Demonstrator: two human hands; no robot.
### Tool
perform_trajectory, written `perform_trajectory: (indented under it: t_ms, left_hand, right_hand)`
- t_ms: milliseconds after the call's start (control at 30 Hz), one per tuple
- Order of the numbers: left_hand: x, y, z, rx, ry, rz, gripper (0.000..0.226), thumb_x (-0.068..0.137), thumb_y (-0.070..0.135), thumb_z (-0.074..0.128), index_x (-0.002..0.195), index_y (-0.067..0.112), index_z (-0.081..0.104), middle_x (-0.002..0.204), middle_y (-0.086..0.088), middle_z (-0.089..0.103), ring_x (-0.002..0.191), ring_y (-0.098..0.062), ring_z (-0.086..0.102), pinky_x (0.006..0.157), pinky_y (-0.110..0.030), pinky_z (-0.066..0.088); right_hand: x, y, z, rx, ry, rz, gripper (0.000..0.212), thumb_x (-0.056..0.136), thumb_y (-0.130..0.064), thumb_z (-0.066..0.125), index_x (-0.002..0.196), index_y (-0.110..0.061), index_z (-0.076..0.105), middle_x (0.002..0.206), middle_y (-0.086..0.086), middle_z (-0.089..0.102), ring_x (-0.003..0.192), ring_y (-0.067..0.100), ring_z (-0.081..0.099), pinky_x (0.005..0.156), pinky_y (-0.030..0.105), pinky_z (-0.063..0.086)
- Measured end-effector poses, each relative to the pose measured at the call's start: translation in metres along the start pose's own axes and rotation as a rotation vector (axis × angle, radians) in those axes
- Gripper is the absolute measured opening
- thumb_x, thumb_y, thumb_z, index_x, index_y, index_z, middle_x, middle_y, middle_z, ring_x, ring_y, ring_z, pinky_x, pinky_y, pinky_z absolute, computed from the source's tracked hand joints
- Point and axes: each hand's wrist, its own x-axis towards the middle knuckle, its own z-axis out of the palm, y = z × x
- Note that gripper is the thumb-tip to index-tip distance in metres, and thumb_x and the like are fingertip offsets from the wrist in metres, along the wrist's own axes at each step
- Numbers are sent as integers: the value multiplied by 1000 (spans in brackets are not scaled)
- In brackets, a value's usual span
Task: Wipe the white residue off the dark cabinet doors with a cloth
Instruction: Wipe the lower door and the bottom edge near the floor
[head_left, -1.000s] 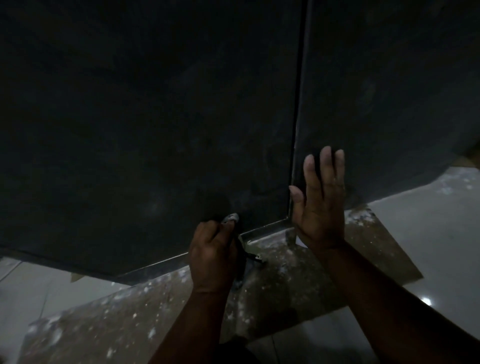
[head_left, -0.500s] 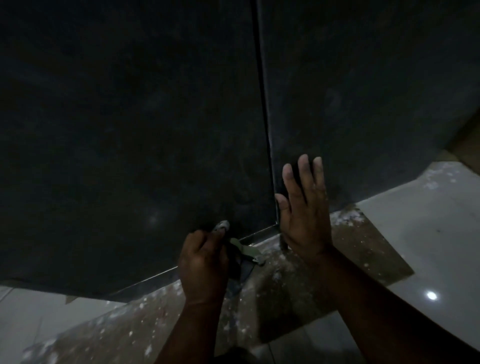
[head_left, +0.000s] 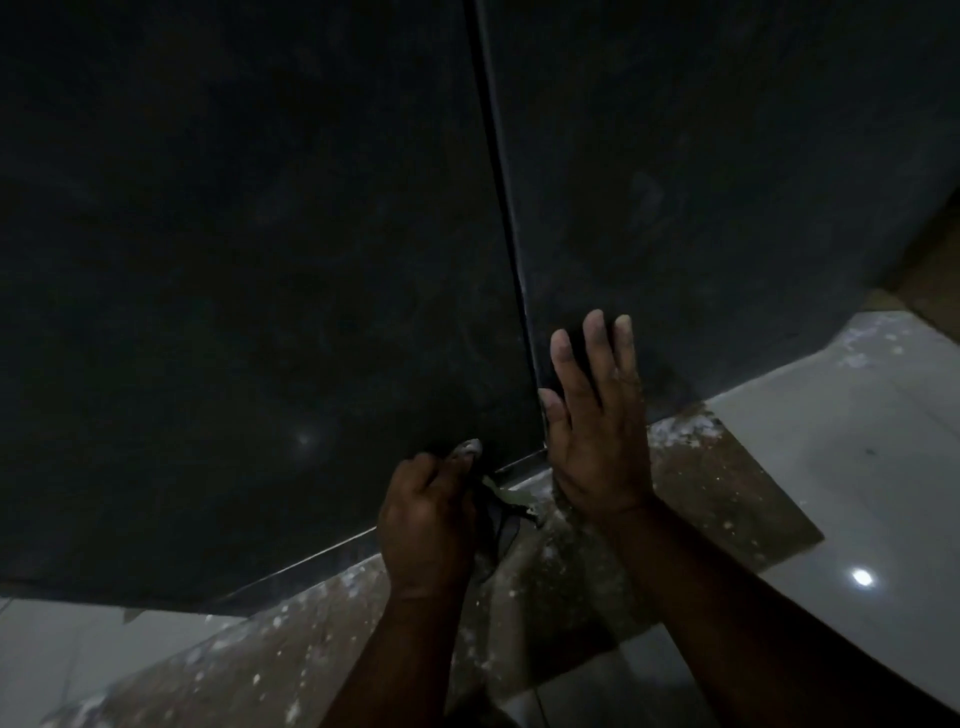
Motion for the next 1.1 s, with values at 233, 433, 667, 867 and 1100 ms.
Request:
perform_trajectory:
  t_ms: [233,433,667,867,1100]
  left_hand:
    - [32,32,-6,-115,265,0,7,88,0,80,94,2,81,72,-10,61,61,-26,59,55,-35,49]
    - [43,32,-5,-105,342,80,6,91,1,77,95,2,81,72,-9,60,61,-24,58,56,-34,48]
    - [18,14,-12,-78,178,-30,13,84,-3,83,94,5,82,72,-9,59,59,-23,57,53,-35,49]
    - [63,48,-30,-186,438,60,4,90,-2,77,91,-1,80,73,-10,60,63,-17,55,59,-28,43]
    - [32,44,0,-28,-36,27,20,77,-3,87,95,6,82,70,-11,59,57,-30,60,50,-34,48]
  right_hand:
    - [-1,1,0,14,23,7,58,103,-16,61,154,-17,33,164,14,22,158,32,5,125,54,25]
    - [0,2,-2,29,37,-21,49,108,-24,51,153,-16,34,163,15,27,157,36,10,124,52,24]
    - [-3,11,-4,-41,-7,-29,57,104,-23,58,155,-22,34,165,12,24,158,33,11,115,62,35]
    - [3,26,-10,-97,-16,-59,59,103,-36,60,153,-28,30,169,-1,-5,158,29,-1,118,66,26]
    - [2,24,-7,-49,-29,-38,53,104,-36,53,152,-27,30,169,-9,-20,157,32,-1,116,69,27]
